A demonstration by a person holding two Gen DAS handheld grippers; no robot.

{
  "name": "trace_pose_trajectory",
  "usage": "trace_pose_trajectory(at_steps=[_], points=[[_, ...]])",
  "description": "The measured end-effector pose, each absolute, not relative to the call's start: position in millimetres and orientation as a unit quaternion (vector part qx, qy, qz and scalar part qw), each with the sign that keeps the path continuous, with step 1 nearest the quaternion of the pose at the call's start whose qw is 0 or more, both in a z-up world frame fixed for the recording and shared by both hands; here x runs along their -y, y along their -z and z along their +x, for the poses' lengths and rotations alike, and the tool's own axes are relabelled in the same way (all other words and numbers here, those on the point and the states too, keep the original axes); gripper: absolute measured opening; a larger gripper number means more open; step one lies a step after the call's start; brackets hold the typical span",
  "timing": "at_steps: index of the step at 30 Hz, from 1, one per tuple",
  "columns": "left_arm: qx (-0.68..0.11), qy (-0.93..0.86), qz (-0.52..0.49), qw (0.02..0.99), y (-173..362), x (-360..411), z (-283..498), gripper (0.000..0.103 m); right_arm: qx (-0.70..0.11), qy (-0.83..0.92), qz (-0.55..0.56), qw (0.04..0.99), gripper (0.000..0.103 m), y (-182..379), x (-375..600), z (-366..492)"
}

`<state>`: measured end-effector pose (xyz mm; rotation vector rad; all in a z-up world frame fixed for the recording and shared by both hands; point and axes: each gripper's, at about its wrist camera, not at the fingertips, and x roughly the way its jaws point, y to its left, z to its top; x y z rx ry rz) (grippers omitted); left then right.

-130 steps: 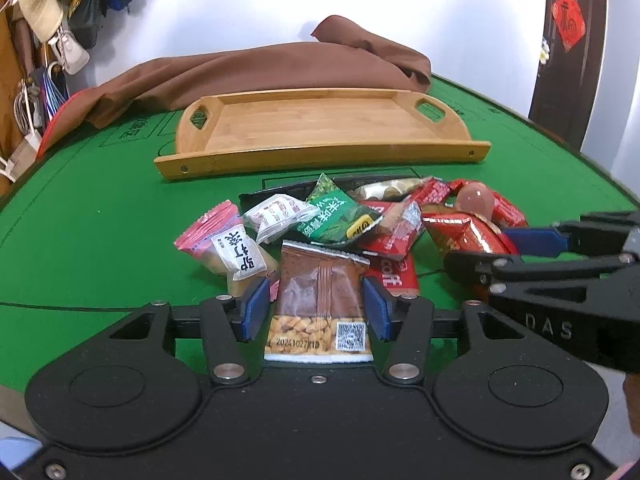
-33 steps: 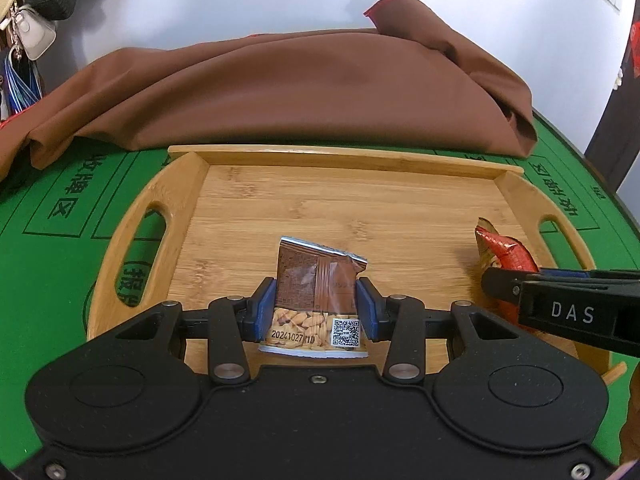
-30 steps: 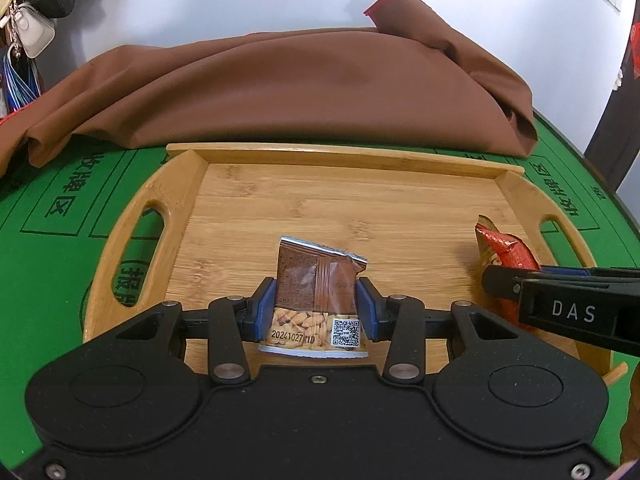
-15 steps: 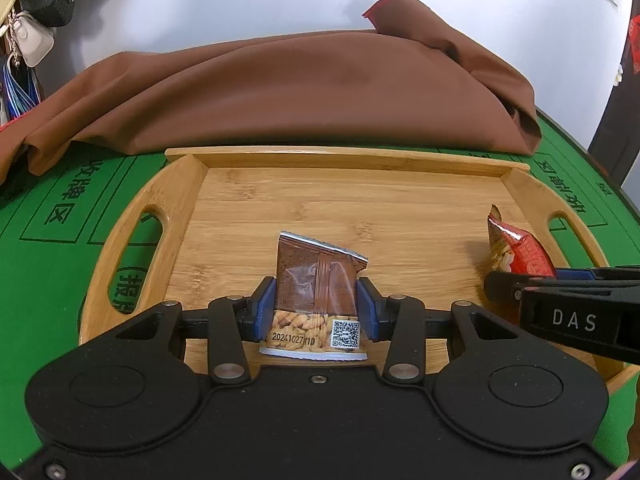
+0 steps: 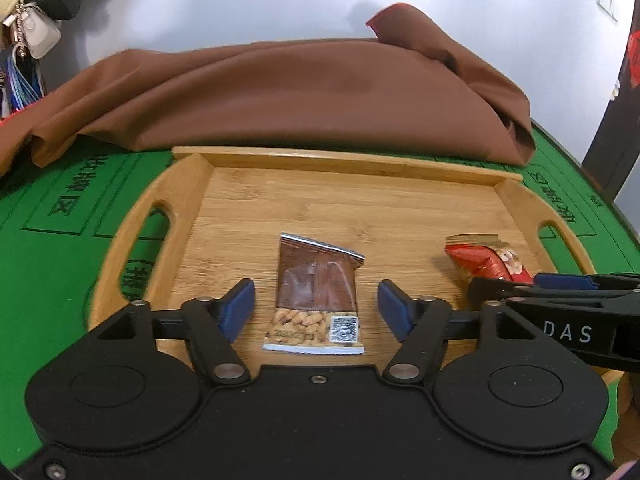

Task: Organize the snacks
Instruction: 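Open both tools to release the packets onto the tray, then move both tools back over the remaining snack pile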

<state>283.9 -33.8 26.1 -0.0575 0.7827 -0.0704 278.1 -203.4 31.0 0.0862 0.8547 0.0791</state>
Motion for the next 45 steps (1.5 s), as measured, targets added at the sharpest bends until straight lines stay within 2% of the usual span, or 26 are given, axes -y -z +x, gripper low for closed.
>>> trace_pose_trajectory(at_steps=[5,11,22,45], points=[[-0.359,0.032,-0.009,0.933,-36.3,26.8,265.2,0.084,-0.403,-0.048,0.039,0.913,0.085,-39.6,207.8,265.8],[-0.34,0.039,-0.007,0.94,-49.1,20.1,236.2,0.096,-0.389,-0.065,0.035,0.918,0.089,-50.7,209.8,244.2],[-0.312,0.056,-0.005,0.949,-59.8,13.0,177.1,0.1,-0.365,-0.1,0.027,0.925,0.09,-62.4,211.0,195.8],[-0.297,0.038,0.004,0.954,-26.6,0.6,74.0,0.101,-0.354,-0.131,-0.016,0.926,0.09,-37.9,213.1,105.1]])
